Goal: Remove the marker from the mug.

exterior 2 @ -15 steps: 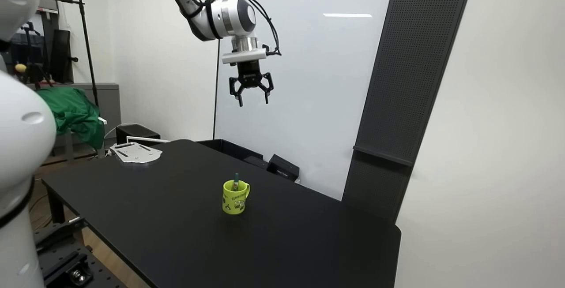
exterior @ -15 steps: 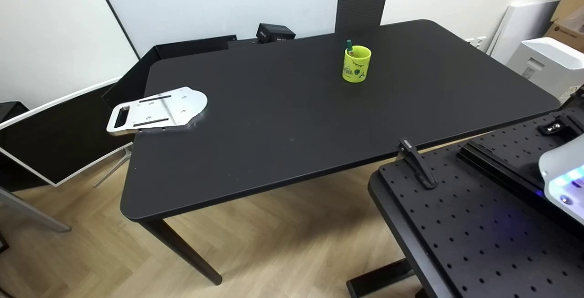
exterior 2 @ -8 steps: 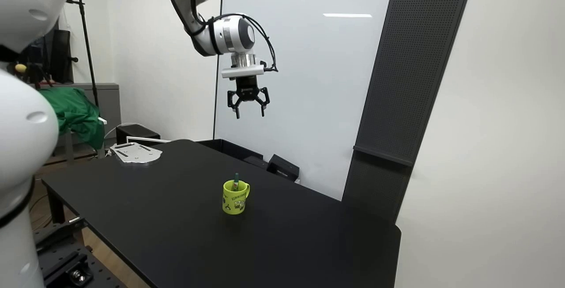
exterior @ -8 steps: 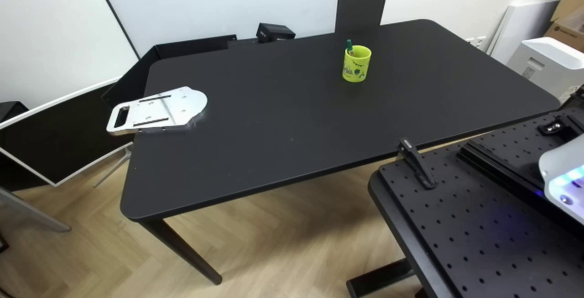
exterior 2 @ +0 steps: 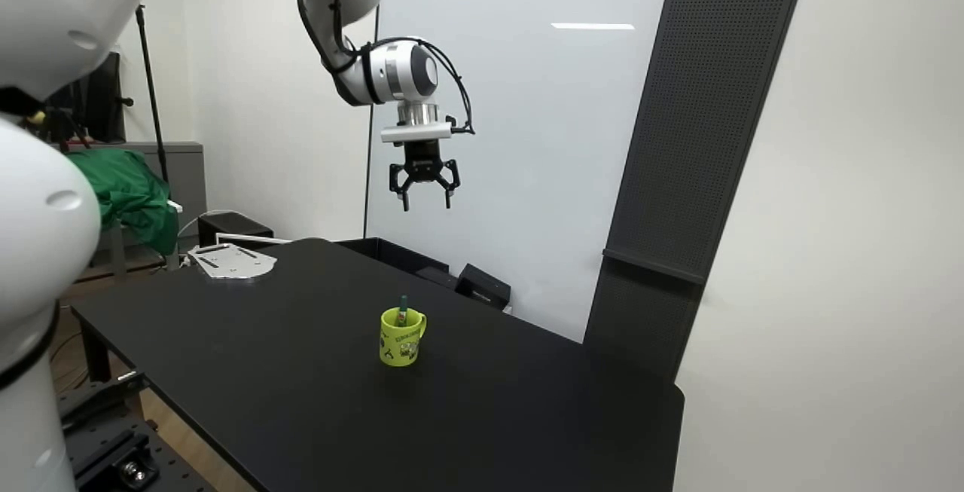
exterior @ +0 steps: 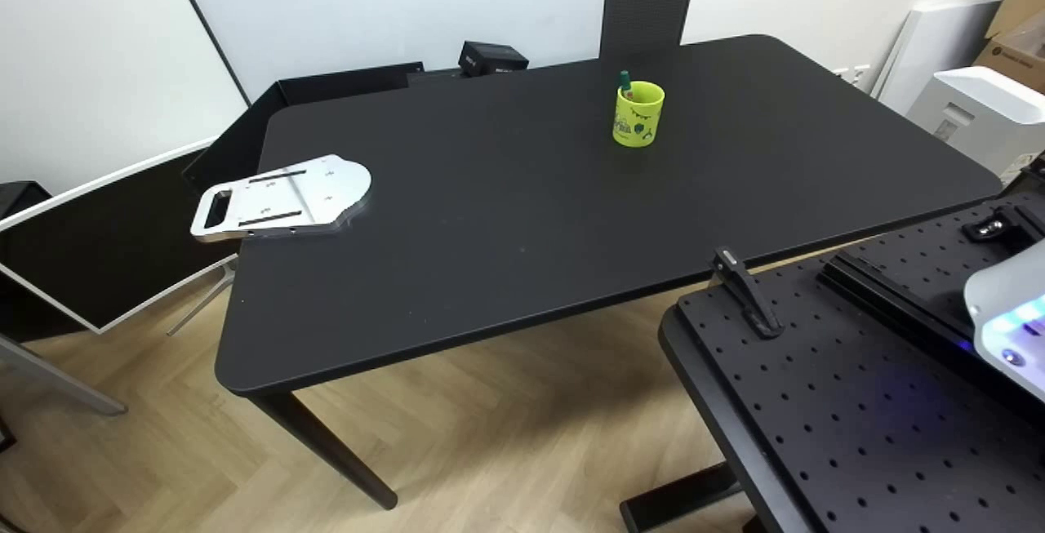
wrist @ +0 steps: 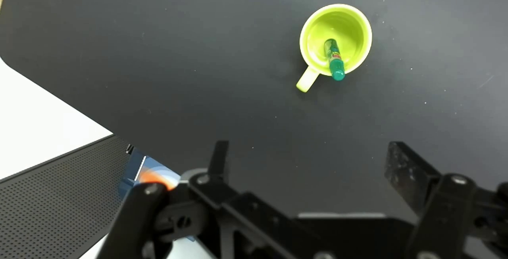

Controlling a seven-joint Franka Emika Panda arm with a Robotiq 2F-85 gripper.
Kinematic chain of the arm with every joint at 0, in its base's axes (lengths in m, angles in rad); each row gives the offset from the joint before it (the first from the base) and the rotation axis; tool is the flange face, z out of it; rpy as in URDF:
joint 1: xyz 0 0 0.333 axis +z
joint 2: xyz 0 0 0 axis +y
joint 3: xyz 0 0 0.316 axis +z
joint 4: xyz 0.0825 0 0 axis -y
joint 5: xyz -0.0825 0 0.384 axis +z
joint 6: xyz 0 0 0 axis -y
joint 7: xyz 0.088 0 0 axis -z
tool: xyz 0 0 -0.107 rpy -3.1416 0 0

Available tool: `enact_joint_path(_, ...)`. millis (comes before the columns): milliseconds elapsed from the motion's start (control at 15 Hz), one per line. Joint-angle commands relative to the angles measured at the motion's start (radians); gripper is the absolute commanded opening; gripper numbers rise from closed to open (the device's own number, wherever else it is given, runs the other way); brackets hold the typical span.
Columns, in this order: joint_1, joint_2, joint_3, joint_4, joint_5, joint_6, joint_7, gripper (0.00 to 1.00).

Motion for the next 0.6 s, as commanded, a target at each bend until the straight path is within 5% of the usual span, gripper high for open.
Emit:
enact_joint_path(0, 0.006, 0.001, -0.006, 0.006, 0.004, -0.005, -0.002, 1.00)
enact_joint_path(533, 0.002, 0.083, -0.002, 0.067, 0.029, -0.036, -0.028, 1.00)
